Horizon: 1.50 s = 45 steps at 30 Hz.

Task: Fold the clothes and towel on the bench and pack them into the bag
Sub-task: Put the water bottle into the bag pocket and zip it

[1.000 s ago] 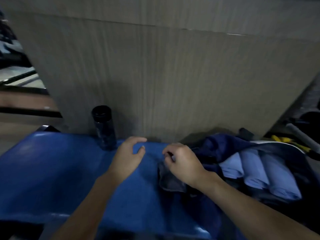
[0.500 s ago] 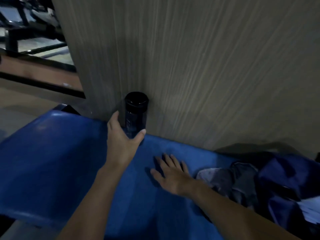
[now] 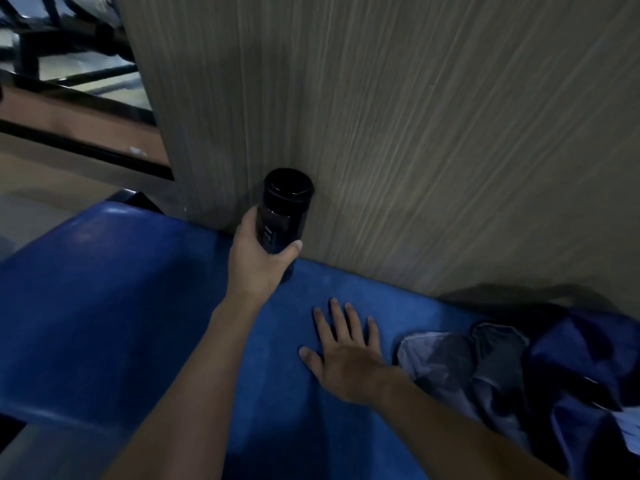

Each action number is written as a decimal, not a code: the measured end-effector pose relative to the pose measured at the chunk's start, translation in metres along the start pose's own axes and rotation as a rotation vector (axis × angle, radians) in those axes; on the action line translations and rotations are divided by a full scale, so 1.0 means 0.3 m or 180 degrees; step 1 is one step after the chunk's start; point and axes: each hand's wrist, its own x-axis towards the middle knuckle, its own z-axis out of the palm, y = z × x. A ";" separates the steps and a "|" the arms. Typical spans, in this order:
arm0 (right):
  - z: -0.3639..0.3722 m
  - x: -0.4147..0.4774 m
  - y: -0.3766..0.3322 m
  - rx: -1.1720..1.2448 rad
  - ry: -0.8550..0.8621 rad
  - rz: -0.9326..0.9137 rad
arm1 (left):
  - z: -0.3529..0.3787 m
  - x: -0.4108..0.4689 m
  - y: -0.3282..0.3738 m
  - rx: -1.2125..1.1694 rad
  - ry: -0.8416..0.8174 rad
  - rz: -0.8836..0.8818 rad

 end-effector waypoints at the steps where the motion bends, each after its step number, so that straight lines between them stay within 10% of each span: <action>1: -0.001 0.000 -0.004 0.0020 -0.0020 -0.0004 | 0.000 -0.001 0.007 0.0084 0.0028 -0.0006; 12: -0.159 -0.315 0.256 -0.0913 0.0613 -0.0861 | 0.096 -0.179 0.274 -0.0633 -0.0090 -0.0004; 20: -0.256 -0.598 0.479 -0.1844 0.0022 0.0037 | 0.280 -0.458 0.366 -0.1462 -0.0832 -0.0638; 45: -0.244 -0.755 0.589 -0.0772 0.1565 0.1419 | 0.485 -0.608 0.284 -0.2460 -0.1484 -0.2097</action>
